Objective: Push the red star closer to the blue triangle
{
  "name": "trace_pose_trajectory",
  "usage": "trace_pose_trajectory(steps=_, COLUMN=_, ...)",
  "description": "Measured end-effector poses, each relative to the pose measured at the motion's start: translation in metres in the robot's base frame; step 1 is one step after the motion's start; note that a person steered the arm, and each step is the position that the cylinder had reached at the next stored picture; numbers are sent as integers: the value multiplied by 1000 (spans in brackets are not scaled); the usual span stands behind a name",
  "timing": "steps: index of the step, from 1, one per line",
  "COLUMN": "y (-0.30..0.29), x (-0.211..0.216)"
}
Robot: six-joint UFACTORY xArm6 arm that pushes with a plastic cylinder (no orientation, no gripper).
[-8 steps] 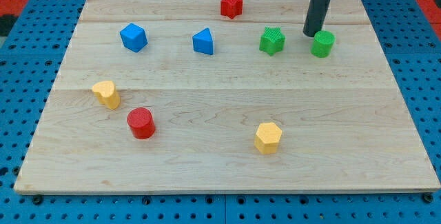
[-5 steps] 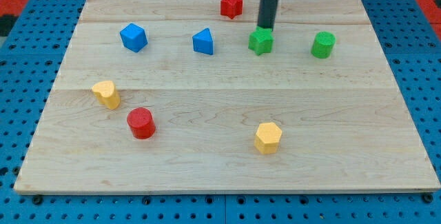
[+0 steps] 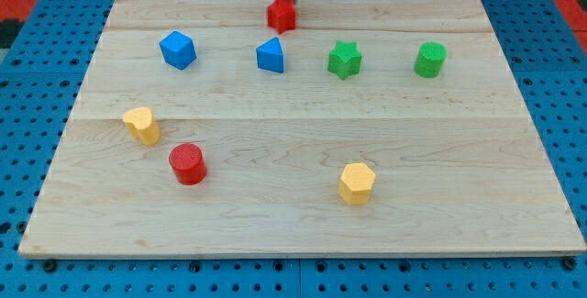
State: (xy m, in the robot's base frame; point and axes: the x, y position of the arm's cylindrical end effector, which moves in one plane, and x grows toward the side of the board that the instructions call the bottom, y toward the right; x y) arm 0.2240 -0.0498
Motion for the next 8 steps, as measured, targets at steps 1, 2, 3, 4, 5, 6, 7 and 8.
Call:
trace_pose_trajectory(steps=1, y=-37, x=11)
trace_pose_trajectory(steps=2, y=-36, x=-32)
trace_pose_trajectory(steps=3, y=30, x=-23)
trace_pose_trajectory(steps=4, y=50, x=17)
trace_pose_trajectory(steps=5, y=17, x=45)
trace_pose_trajectory(steps=6, y=12, x=18)
trace_pose_trajectory(steps=7, y=-25, x=14)
trace_pose_trajectory(steps=8, y=-48, x=52)
